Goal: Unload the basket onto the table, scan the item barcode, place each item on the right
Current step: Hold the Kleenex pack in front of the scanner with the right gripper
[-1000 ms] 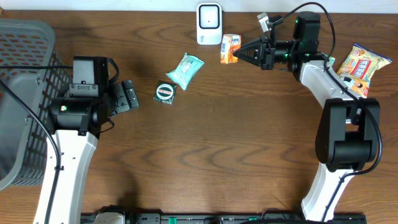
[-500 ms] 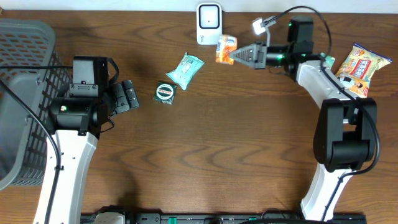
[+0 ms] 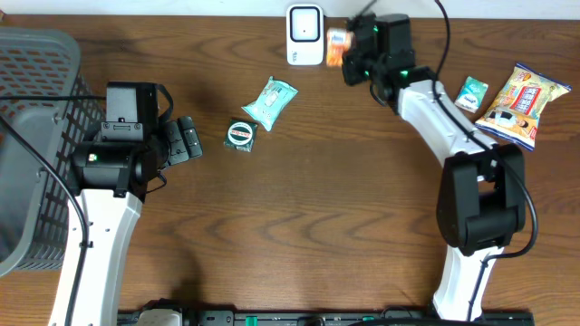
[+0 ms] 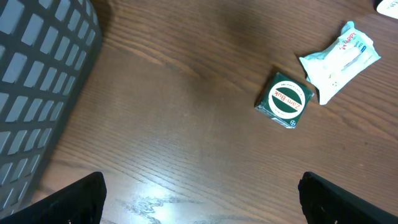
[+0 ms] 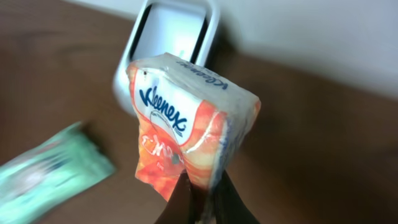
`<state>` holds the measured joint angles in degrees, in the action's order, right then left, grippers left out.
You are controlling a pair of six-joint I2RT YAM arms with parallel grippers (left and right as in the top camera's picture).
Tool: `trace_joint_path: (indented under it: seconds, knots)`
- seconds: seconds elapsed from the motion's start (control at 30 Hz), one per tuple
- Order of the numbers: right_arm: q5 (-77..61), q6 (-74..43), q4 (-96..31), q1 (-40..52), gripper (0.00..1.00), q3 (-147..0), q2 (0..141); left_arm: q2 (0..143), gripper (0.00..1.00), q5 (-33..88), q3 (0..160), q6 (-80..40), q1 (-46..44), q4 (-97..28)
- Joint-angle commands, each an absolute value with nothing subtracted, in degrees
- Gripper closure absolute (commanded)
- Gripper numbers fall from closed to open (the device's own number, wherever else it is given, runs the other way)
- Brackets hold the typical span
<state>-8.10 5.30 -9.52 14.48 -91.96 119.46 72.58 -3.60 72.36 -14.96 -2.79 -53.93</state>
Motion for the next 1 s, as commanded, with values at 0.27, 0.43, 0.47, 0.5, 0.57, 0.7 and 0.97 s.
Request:
trace_joint_path:
  seconds: [0.27,0.43,0.47,0.5,0.57,0.7,0.97]
  knots:
    - [10.0,30.5,14.6,21.1,0.99,-94.4,123.2,72.3,0.03,-4.4,72.6,-14.6,-2.6,-54.2]
    - [9.9,30.3,11.7,21.1,0.99,-103.2,128.7,72.3,0.02,-4.4,72.6,-14.6,-2.6,-54.2]
    - [9.8,30.3,10.1,21.2,0.99,-105.4,129.9,72.3,0.03,-4.4,72.6,-14.6,-2.6,-54.2]
    - [9.9,30.3,8.3,21.3,0.99,-107.9,131.2,72.3,0.02,-4.4,72.7,-14.6,-2.6,-54.2]
    - [10.0,31.4,4.8,21.3,0.99,-112.8,134.2,72.3,0.02,-4.4,72.6,-14.6,-2.6,-54.2]
    - [12.8,33.5,-0.4,21.3,0.99,-119.6,138.5,72.3,0.02,-4.4,72.6,-14.6,-2.6,-54.2]
    - [12.6,33.5,-7.9,21.3,0.99,-120.2,138.3,72.3,0.02,-4.4,72.6,-14.6,-2.6,-54.2]
